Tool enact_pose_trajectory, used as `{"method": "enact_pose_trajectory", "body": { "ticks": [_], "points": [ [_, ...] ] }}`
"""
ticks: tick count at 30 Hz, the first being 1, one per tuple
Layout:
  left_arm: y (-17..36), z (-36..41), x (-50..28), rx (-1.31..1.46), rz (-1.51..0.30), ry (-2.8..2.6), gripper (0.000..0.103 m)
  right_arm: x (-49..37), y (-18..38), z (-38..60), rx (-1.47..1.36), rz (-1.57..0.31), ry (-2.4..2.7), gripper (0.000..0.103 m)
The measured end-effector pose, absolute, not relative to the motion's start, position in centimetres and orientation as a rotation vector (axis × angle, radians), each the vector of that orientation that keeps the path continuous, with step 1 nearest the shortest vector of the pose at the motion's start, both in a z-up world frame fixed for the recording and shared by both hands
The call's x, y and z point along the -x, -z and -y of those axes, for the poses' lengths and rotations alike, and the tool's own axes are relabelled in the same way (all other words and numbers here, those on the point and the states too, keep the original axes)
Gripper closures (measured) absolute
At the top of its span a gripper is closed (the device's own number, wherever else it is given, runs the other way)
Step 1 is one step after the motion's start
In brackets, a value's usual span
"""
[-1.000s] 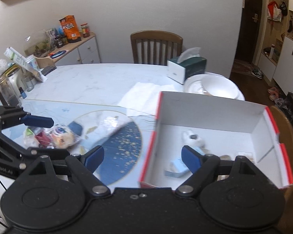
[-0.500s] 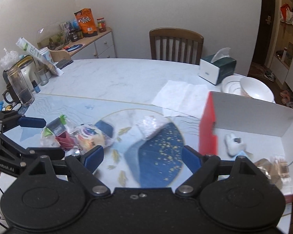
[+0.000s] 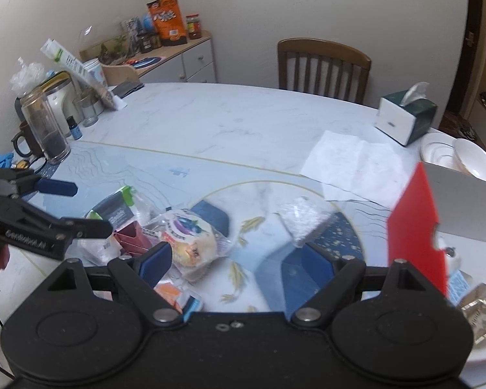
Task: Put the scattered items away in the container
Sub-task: 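Move both tools back to the pile of items on the table, then grasp the white paper tissue pack with the left tool while the right tool grasps the blueberry bread bag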
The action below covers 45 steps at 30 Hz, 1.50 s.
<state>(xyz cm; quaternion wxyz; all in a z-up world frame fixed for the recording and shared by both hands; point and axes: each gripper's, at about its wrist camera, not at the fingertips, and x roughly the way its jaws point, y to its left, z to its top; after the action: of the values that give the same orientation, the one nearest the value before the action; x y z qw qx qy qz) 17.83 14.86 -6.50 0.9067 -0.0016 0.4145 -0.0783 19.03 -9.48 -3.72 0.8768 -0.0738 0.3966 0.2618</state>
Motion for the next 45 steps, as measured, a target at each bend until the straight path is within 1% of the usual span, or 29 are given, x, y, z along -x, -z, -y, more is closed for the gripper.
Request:
{"method": "enact_pose_trajectory", "body": {
  "ticks": [8,19,31,33,37,38,40,42,43,45],
  "points": [
    [8.1,-17.4,-20.6,0.001,-0.908,0.114,0.001,-20.4,5.7,6.5,0.218,-0.854,-0.586,0.016],
    [10.3,-18.1,-22.8,0.045,-1.006,0.113,0.002,-22.8,8.2,3.6,0.303,-0.898,-0.650,0.017],
    [12.2,-18.6,-23.7,0.083,-1.055,0.102,0.002,-24.9,10.2,2.7,0.293,-0.959,-0.707,0.020],
    [12.3,-18.6,-23.7,0.079,-1.056,0.108,0.002,-25.2,10.4,2.7,0.287,-0.965,-0.708,0.023],
    [12.4,-18.4,-23.5,0.069,-1.049,0.119,0.003,-25.5,10.6,2.8,0.271,-0.986,-0.708,0.033],
    [12.4,-18.4,-23.5,0.066,-1.045,0.121,0.004,-25.6,10.6,2.8,0.269,-0.988,-0.706,0.034],
    [12.3,-18.3,-23.3,0.055,-1.035,0.125,0.009,-25.6,10.7,2.8,0.264,-0.989,-0.706,0.037],
    [12.1,-18.1,-23.1,0.045,-1.027,0.134,0.021,-25.5,10.6,2.8,0.267,-0.987,-0.706,0.041],
    [12.0,-18.0,-23.0,0.042,-1.023,0.138,0.025,-25.5,10.6,2.8,0.267,-0.987,-0.705,0.046],
    [11.9,-17.8,-23.0,0.046,-1.022,0.146,0.033,-25.4,10.5,2.8,0.267,-0.986,-0.700,0.047]
  ]
}}
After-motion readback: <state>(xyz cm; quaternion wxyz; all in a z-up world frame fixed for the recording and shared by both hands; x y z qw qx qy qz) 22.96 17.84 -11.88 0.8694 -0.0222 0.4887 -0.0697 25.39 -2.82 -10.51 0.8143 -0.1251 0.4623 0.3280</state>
